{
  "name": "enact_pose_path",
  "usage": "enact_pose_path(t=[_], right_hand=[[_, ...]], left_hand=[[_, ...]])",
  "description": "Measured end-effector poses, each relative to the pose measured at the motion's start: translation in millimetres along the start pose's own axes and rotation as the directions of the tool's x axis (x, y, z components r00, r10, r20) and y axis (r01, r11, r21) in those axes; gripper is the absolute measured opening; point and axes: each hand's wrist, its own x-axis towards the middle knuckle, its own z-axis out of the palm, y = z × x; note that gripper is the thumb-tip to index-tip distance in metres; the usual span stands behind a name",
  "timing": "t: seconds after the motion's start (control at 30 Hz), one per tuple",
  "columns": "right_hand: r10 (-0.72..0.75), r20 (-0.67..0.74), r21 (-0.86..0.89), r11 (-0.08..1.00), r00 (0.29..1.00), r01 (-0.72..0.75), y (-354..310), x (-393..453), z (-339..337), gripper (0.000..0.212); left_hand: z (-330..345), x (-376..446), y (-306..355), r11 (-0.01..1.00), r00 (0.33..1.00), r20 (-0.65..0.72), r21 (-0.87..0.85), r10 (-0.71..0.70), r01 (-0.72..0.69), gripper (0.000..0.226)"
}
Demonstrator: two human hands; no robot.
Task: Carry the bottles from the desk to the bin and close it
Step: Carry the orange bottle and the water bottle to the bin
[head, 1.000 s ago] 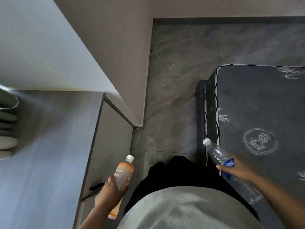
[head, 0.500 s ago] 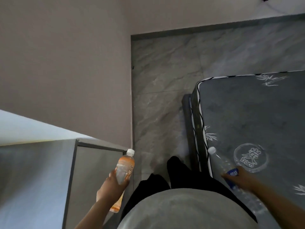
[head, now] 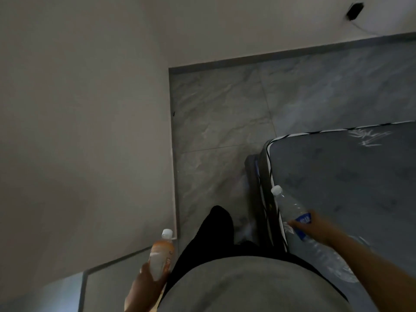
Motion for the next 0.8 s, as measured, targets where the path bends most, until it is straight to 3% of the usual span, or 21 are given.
enact_pose_path(t=[0.17, 0.3, 0.5, 0.63, 0.8], right_hand=[[0.082, -0.054, 0.043, 0.996, 0.995, -0.080, -15, 18, -12, 0.037], [0.182, -0.022, 0.046, 0.982, 0.983, -0.181, -16, 31, -28, 0.059], [0.312, -0.024, 0.090, 0.947, 0.950, -0.308, -26, 58, -53, 0.055], [0.320, -0.028, 0.111, 0.942, 0.947, -0.315, -56, 94, -88, 0.063], [0.227, -0.047, 0.171, 0.961, 0.973, -0.216, -112, 136, -135, 0.067]], left_hand=[[-32, 41, 64, 0.999, 0.999, -0.016, -0.006, 0.035, -0.035, 0.065], [-62, 74, 126, 0.986, 0.989, -0.051, 0.106, 0.136, -0.131, 0.056], [-88, 117, 203, 0.970, 0.979, -0.039, 0.151, 0.198, -0.190, 0.062], [-90, 135, 243, 0.976, 0.984, -0.043, 0.139, 0.175, -0.168, 0.064], [-99, 151, 268, 0.991, 0.993, -0.036, 0.083, 0.113, -0.110, 0.070]])
